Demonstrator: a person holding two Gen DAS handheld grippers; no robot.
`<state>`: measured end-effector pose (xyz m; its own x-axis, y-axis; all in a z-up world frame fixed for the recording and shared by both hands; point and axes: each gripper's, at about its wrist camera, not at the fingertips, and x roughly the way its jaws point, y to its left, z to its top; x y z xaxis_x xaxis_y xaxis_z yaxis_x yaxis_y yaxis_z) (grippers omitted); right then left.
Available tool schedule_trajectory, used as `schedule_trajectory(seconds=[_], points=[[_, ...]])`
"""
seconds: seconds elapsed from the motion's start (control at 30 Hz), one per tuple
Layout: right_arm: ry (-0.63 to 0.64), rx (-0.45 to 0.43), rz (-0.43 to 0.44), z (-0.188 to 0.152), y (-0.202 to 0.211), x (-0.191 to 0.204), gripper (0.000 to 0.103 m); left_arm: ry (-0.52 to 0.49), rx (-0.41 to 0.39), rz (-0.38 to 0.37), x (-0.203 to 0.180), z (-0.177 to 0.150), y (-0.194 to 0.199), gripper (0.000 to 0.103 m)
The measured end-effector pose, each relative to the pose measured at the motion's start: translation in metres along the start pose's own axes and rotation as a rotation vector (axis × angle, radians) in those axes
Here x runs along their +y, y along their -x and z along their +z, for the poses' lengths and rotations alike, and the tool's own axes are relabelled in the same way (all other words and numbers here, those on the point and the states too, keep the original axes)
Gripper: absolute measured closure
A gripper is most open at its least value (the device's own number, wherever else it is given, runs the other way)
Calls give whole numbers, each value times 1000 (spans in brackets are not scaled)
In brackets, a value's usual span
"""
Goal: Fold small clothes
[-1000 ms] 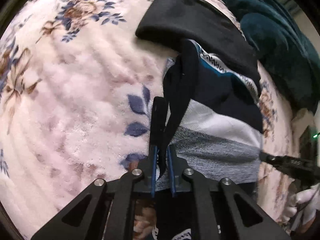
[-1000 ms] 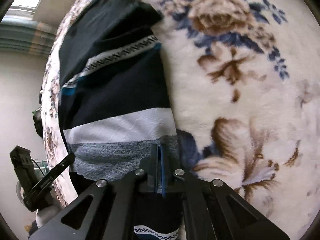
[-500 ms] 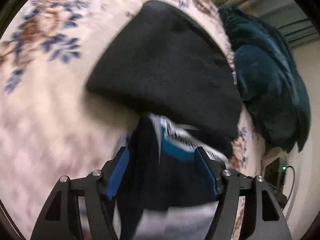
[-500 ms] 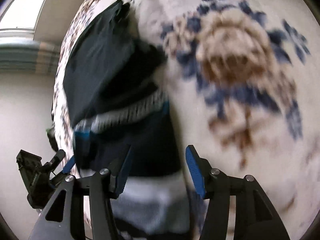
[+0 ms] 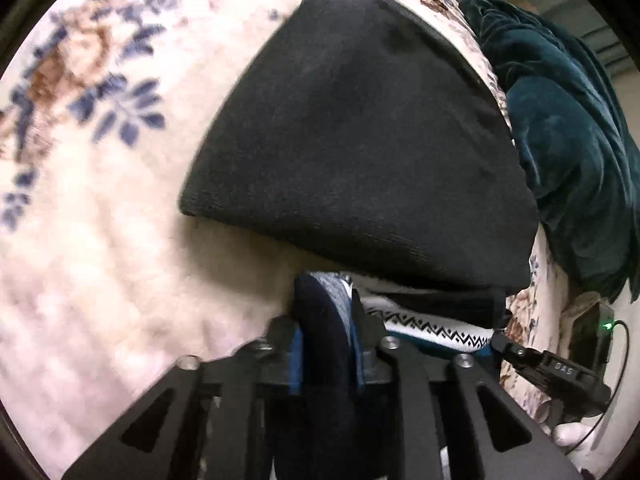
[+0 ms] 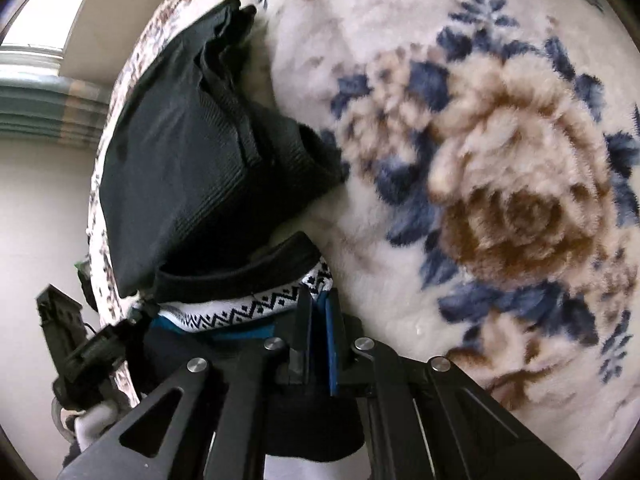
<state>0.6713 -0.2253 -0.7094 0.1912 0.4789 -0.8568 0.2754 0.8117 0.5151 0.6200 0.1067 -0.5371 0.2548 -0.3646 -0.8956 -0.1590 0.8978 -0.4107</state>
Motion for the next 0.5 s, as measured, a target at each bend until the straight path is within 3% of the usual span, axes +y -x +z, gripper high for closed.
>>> schedule_trajectory(seconds=[0.07,0.17,0.23,0.27,0.33,0.37,0.4,0.47,0.5], points=[[1,8,-16,-2,6,4,93,-27,-36,3,-7,-7,15,68],[61,-64,-72,-9,26,20,82,-48,-56,-34,-14,-21,32,66],[108,-107,-77,-17,39,34,59,-86,-50,-34,-18,-32,37,66],[127,-109,-59,-20,41,41,57,-117,-41,-22,-19,-37,36,65],[197,-55,10,-35,35,61,56,-185,-6,102,-13,-48,20,65],[235,-4,43,-42,27,69,56,-169,29,131,1,-51,8,58],[265,50,57,-48,18,73,57,-117,56,105,16,-52,2,49],[299,88,-63,-63,0,70,58,16,72,-26,45,-47,5,46],[304,90,-131,-66,-6,65,58,40,67,-38,49,-44,12,46]])
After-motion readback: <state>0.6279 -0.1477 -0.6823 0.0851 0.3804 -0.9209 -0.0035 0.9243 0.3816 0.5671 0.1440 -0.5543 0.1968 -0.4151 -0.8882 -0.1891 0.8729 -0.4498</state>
